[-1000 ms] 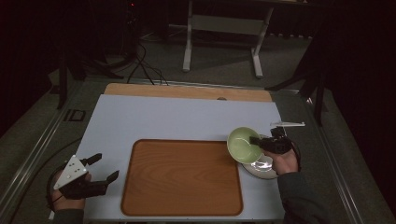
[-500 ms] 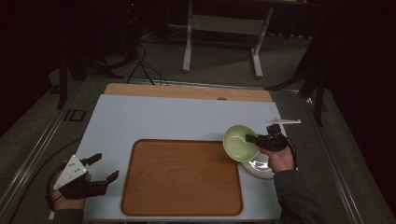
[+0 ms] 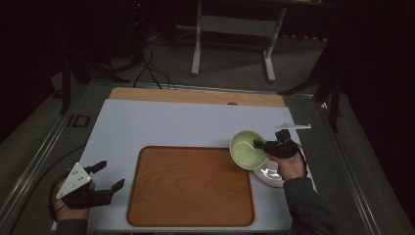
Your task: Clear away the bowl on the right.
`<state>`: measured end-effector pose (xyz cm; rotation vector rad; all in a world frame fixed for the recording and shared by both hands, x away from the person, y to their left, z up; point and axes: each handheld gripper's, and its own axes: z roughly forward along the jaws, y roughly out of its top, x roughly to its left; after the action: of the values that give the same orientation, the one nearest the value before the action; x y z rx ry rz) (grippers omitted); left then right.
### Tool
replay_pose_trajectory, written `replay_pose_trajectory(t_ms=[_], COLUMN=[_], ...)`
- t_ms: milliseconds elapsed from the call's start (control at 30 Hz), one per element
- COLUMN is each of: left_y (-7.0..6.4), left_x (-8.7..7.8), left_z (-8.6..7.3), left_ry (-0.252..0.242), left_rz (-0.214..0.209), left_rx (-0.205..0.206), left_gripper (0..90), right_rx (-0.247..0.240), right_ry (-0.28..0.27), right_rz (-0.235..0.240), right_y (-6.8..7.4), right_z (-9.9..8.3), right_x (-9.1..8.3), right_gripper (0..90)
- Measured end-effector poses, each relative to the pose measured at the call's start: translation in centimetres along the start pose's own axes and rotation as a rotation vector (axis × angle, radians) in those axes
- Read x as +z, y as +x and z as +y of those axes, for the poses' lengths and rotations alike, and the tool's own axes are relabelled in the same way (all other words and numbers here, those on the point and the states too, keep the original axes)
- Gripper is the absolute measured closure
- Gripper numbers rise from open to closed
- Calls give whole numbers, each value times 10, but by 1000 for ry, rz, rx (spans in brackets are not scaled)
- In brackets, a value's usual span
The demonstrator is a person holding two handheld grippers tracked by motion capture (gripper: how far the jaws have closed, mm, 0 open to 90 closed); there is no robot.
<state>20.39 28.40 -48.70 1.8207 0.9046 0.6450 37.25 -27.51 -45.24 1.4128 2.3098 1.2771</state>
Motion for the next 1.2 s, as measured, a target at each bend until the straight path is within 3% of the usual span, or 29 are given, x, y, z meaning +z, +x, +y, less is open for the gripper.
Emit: replay_pose_trajectory(t_ms=[1200], left_y=[0], left_x=[0], left_z=[0], left_ry=[-1], left_rz=[-2], left_rx=[-1], left_gripper=[154], right_rx=[-52], right_ry=[0], right_rz=[57], right_y=[29], right_z=[13], right_x=[20], right_gripper=[825])
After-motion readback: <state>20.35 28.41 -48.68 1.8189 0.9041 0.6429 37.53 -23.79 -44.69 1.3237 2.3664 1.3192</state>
